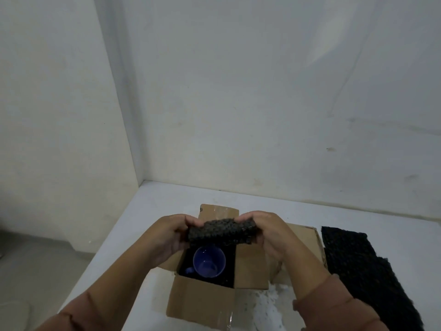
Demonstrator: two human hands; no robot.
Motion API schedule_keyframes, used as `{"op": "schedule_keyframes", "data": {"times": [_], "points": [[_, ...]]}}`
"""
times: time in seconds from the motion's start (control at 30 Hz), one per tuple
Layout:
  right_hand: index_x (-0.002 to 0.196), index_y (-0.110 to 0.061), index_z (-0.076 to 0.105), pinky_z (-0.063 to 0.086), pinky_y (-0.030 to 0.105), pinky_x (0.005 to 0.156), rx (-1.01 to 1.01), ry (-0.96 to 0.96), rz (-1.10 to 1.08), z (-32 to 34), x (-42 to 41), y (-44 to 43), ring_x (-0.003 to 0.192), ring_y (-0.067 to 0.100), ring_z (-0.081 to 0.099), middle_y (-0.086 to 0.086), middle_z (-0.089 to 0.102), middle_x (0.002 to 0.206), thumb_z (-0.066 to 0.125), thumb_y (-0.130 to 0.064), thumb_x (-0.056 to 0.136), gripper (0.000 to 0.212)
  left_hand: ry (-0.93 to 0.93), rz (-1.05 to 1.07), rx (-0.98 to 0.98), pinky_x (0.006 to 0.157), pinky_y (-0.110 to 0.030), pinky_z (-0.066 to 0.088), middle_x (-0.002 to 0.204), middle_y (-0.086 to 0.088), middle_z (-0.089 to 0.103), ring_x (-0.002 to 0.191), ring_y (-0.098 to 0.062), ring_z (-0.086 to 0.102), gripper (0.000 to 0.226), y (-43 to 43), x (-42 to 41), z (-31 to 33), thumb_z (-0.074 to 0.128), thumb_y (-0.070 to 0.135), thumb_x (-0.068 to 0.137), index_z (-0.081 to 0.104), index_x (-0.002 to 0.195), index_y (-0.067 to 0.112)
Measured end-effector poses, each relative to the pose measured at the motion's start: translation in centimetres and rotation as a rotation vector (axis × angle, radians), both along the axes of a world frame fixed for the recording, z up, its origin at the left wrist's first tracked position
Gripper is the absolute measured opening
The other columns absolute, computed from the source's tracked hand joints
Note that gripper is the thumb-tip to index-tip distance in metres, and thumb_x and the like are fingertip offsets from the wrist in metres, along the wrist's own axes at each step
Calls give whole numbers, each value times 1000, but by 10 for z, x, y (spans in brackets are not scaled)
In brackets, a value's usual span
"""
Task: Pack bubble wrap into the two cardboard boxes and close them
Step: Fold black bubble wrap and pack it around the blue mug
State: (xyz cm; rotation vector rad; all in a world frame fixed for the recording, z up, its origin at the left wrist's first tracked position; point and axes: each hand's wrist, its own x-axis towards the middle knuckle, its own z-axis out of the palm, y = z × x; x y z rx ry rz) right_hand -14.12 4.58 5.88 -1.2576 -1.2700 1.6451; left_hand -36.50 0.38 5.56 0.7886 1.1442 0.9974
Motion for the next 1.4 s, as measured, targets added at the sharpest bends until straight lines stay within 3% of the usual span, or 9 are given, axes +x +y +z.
{"op": "schedule_keyframes", "data": {"times": [0.1, 0.17, 0.37, 0.47, 0.6, 0.8, 1.03, 1.2, 1.4], "points": [[67, -8, 73, 53, 32, 71, -21, -31, 62, 4, -9, 9, 82, 24, 63, 9, 67, 81, 57, -9, 82, 22, 194, 0, 18, 73, -24, 53, 96, -5, 68, 93, -21, 63, 21, -4, -4, -2, 60, 18, 87, 68, 94, 0], [79, -14, 71, 51, 25, 75, 136, -332, 199, 3, -17, 13, 86, 17, 62, 0, 67, 86, 68, -18, 79, 6, 528, -34, 81, 67, -18, 50, 90, -1, 69, 87, -17, 64, 11, -6, -4, -8, 68, 20, 84, 69, 88, 9], [115, -16, 56, 37, 17, 71, 601, -834, 466, -15, -53, 15, 99, 12, 45, 3, 54, 115, 50, -1, 81, 38, 1109, 22, 276, 56, -11, 34, 89, 7, 48, 73, -1, 46, 28, -12, 4, -39, 66, 10, 78, 46, 65, 26], [87, -18, 48, 33, 27, 70, 647, -916, 426, -37, -66, 15, 89, 18, 44, 3, 49, 101, 45, -2, 81, 18, 1204, 65, 397, 57, -11, 35, 88, 6, 45, 76, -10, 46, 15, -19, 10, -56, 59, 7, 82, 57, 75, 20], [89, -11, 49, 34, 31, 68, 667, -925, 395, -63, -72, 15, 83, 24, 45, 7, 46, 94, 42, -1, 82, 14, 1312, -5, 479, 62, -12, 37, 97, 2, 48, 77, -13, 46, 15, -26, 12, -71, 57, 5, 87, 69, 96, 5], [94, 0, 56, 37, 36, 62, 882, -961, 521, -83, -73, 13, 79, 34, 55, 20, 55, 95, 38, 4, 74, 27, 1488, -224, 539, 45, -9, 39, 65, 12, 60, 49, -3, 55, 21, -23, 10, -86, 57, 18, 71, 65, 54, 27], [120, -13, 52, 50, 36, 79, 947, -1008, 566, -85, -71, 9, 101, 30, 58, 11, 53, 121, 45, -15, 92, 29, 1543, -188, 371, 77, -21, 40, 109, 3, 61, 90, -13, 56, 28, -23, 25, -78, 38, 18, 96, 42, 124, 22], [110, -4, 61, 43, 35, 73, 959, -1073, 660, -89, -73, 14, 98, 35, 56, 19, 57, 108, 47, -10, 90, 25, 1893, -418, 231, 82, -34, 36, 102, -1, 64, 94, -22, 56, 21, -16, 31, -70, 38, 18, 94, 51, 110, 20], [116, -8, 57, 41, 38, 90, 948, -1108, 691, -94, -78, 13, 107, 31, 48, 13, 54, 122, 38, -11, 94, 30, 1937, -481, 192, 89, -38, 32, 101, 1, 66, 99, -21, 53, 19, -10, 36, -59, 40, 18, 92, 56, 103, 20]]}}
